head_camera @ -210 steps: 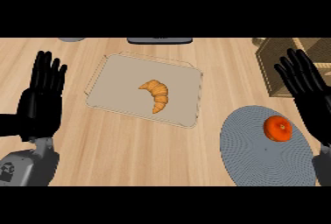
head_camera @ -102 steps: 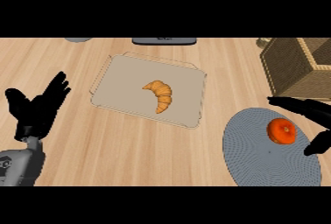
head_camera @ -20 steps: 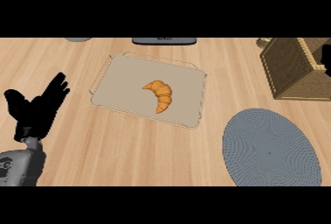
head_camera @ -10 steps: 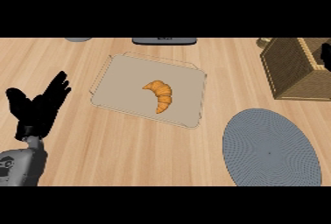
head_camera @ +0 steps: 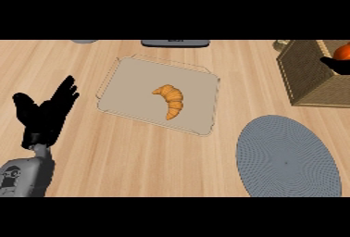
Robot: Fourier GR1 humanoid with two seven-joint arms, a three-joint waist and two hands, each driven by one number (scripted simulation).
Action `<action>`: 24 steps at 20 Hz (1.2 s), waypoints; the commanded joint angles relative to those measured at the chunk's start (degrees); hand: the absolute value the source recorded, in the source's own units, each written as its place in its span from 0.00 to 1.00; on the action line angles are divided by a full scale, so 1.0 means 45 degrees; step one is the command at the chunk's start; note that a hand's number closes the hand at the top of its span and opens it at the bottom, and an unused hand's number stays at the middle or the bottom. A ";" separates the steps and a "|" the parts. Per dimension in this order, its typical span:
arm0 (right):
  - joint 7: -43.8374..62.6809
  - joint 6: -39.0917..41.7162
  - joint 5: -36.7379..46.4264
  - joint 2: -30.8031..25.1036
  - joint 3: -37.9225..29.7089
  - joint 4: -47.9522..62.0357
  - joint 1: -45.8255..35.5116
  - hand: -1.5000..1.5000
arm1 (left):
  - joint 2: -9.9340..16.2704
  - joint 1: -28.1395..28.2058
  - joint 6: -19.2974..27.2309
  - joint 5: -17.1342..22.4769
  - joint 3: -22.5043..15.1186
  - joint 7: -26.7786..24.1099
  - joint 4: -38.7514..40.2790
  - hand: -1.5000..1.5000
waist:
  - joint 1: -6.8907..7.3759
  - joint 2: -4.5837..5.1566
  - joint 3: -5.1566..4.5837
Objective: Pick the squash from the placemat and place it in the basket
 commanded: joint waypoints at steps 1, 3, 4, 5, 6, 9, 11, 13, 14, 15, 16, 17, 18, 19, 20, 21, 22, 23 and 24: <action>-0.1659 0.0185 -0.0229 -0.0665 -0.0296 0.2137 -0.0904 0.00 | -0.0057 0.1081 -0.0470 0.0151 -0.0115 -0.0279 -0.0718 0.50 | 0.0074 -0.0001 0.0002; -0.2531 0.0041 -0.0392 -0.0377 -0.0309 0.2888 -0.1146 0.00 | -0.0021 0.0563 -0.0137 -0.0263 -0.0046 -0.0536 -0.0109 0.50 | 0.0046 0.0017 0.0002; -0.2103 0.0447 -0.0814 -0.0592 -0.0591 0.2536 -0.1428 0.00 | 0.0624 -0.0327 -0.0767 0.0292 0.0722 -0.0818 0.1380 0.50 | -0.0056 0.0023 -0.0005; -0.2255 0.0770 -0.1189 -0.0888 -0.0918 0.2634 -0.1414 0.00 | 0.0377 -0.0304 -0.0382 0.0032 0.0351 -0.0102 0.0609 0.50 | -0.0060 -0.0001 0.0000; -0.2272 0.0398 -0.1168 -0.0839 -0.1023 0.3056 -0.1422 0.00 | -0.0029 -0.0171 -0.0356 0.0150 0.0107 -0.0020 0.0234 0.50 | -0.0038 -0.0005 0.0000; -0.1588 0.0309 -0.2465 -0.1079 -0.2534 0.3286 -0.1409 0.00 | 0.0226 -0.0280 -0.0340 0.0099 0.0411 -0.0400 0.0788 0.50 | -0.0115 0.0022 0.0007; -0.1223 0.0465 -0.3169 -0.1531 -0.3308 0.3428 -0.1483 0.00 | 0.0384 -0.0013 -0.0490 0.0090 0.0446 -0.0563 0.0572 0.50 | -0.0129 -0.0010 0.0007; -0.0681 0.0877 -0.3749 -0.2257 -0.3939 0.3940 -0.1866 0.00 | 0.0289 -0.0173 -0.0415 0.0088 0.0306 -0.0130 0.0307 0.50 | -0.0099 -0.0006 0.0010; -0.0511 0.1069 -0.3997 -0.2727 -0.4311 0.4429 -0.1892 0.00 | 0.0280 -0.0218 -0.0414 0.0088 0.0357 -0.0252 0.0535 0.50 | -0.0084 0.0032 0.0013; -0.0696 0.1686 -0.4139 -0.3334 -0.4459 0.4804 -0.1585 0.00 | 0.0096 0.0175 -0.0362 0.0015 0.0220 -0.0434 0.0246 0.50 | -0.0049 0.0021 0.0014; -0.1404 0.1855 -0.4387 -0.3323 -0.4711 0.5170 -0.1176 0.00 | 0.0061 0.0306 -0.0292 0.0025 0.0170 -0.0186 -0.0219 0.50 | 0.0002 0.0019 0.0022; -0.1040 0.2914 -0.4660 -0.4316 -0.5033 0.5370 -0.0852 0.00 | 0.0773 0.0074 -0.0943 0.0381 0.0838 -0.0921 0.0841 0.50 | -0.0176 0.0058 0.0017; -0.1295 0.3003 -0.4525 -0.4522 -0.4861 0.5630 -0.0707 0.00 | -0.0179 0.0716 -0.0225 -0.0063 0.0118 -0.0591 -0.0027 0.50 | -0.0041 0.0013 0.0017; -0.1594 0.3719 -0.4647 -0.5094 -0.5036 0.6116 -0.0493 0.00 | -0.0099 0.0194 -0.0117 -0.0042 0.0036 0.0134 -0.0471 0.50 | -0.0010 0.0036 0.0034; -0.1356 0.4534 -0.4815 -0.5561 -0.5144 0.6637 -0.0663 0.00 | 0.0409 -0.0267 -0.0696 0.0403 0.0559 -0.0174 0.0443 0.50 | -0.0004 0.0117 0.0039; -0.1901 0.5047 -0.4882 -0.5836 -0.5262 0.6861 -0.0120 0.00 | 0.0371 -0.0292 -0.0549 0.0321 0.0615 -0.0317 0.0543 0.50 | -0.0050 0.0117 0.0044; -0.2347 0.5323 -0.4720 -0.5921 -0.5141 0.7132 0.0223 0.00 | 0.0146 -0.0622 -0.0272 -0.0025 0.0307 -0.0261 0.0686 0.50 | -0.0063 0.0147 0.0053; -0.2561 0.5953 -0.4551 -0.6265 -0.5007 0.7292 0.0732 0.00 | 0.0211 -0.0209 -0.0514 0.0108 0.0392 -0.0612 0.0630 0.50 | -0.0034 0.0163 0.0063; -0.2830 0.6431 -0.4476 -0.6619 -0.4974 0.7424 0.1090 0.00 | 0.0363 -0.0070 -0.0759 0.0532 0.0556 -0.0122 0.0042 0.50 | 0.0063 0.0126 0.0079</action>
